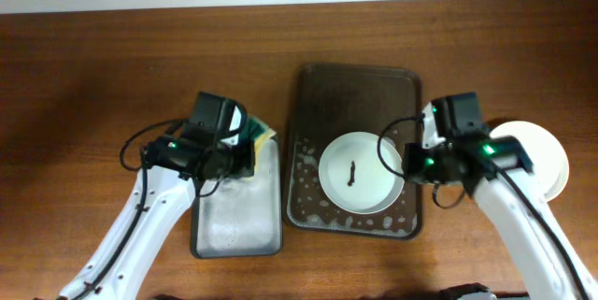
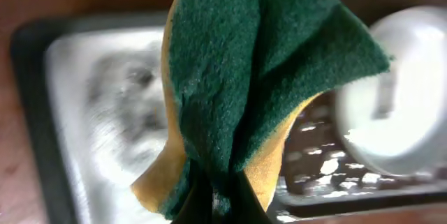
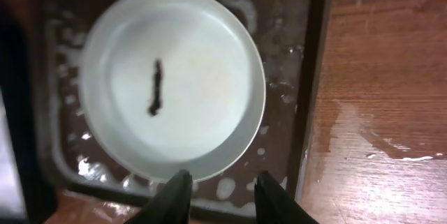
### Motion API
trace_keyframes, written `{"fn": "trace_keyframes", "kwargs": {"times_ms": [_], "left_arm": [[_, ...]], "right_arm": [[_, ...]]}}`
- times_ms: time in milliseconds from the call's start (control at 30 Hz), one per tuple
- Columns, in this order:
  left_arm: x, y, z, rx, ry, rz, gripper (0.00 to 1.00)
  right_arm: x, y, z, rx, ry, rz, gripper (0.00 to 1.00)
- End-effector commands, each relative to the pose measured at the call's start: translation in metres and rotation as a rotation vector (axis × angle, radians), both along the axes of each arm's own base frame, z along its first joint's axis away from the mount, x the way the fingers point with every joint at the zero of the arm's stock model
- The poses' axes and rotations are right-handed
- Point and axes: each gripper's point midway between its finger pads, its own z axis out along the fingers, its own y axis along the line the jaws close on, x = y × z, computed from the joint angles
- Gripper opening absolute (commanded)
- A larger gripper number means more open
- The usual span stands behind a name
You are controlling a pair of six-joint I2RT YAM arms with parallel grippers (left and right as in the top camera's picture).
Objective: Clean dirty plates on tray and stack at the side
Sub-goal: 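Pick up green sponge with left gripper, then scrub the dark-smeared plate with sponge in left gripper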
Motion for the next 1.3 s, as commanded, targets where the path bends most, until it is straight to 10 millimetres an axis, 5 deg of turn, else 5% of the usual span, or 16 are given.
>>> {"fn": "trace_keyframes", "kwargs": {"times_ms": [0,133,200,367,500,700,767,833,900,967,1033,1133,1267], "left_arm": [[0.006,-0.048,0.029,-0.202,-0.058,-0.1,0.0],[0.011,-0.09,0.026,-0.247,-0.087,-0.163,0.0],[0.011,-0.125,0.007,-0.273,-0.06,-0.197,0.0],[0.005,-0.192,-0.036,-0.377,0.026,-0.228,0.0],[-0.002,-0.228,-0.066,-0.467,0.126,-0.196,0.0],[-0.01,-0.235,-0.125,-0.425,0.242,-0.108,0.0],[-0.002,-0.213,-0.162,-0.3,0.231,-0.032,0.0],[0.009,-0.175,-0.176,-0.127,0.191,0.054,0.0],[0.022,-0.133,-0.174,0.114,0.13,0.108,0.0],[0.036,-0.099,-0.149,0.347,0.061,0.137,0.0],[0.046,-0.09,-0.128,0.431,0.028,0.143,0.0],[0.045,-0.114,-0.123,0.335,0.064,0.11,0.0],[0.023,-0.203,-0.123,-0.001,0.148,-0.052,0.0]], "right_arm": [[0.004,-0.004,-0.049,-0.032,0.14,-0.028,0.33],[0.018,-0.016,-0.097,0.005,0.238,-0.076,0.32],[0.02,-0.026,-0.113,0.006,0.272,-0.103,0.25],[0.013,-0.01,-0.127,0.099,0.275,-0.007,0.04],[0.012,-0.011,-0.129,0.093,0.275,-0.007,0.04],[0.012,-0.011,-0.129,0.093,0.277,-0.007,0.04],[0.011,-0.011,-0.129,0.093,0.279,-0.007,0.04],[0.008,-0.011,-0.129,0.093,0.29,-0.008,0.04],[0.006,-0.011,-0.129,0.091,0.296,0.003,0.04],[0.005,-0.011,-0.129,0.089,0.297,0.018,0.04],[0.005,-0.011,-0.129,0.089,0.298,0.018,0.04],[0.004,-0.011,-0.129,0.086,0.3,0.035,0.04],[0.004,-0.011,-0.129,0.084,0.296,0.055,0.04]]}}
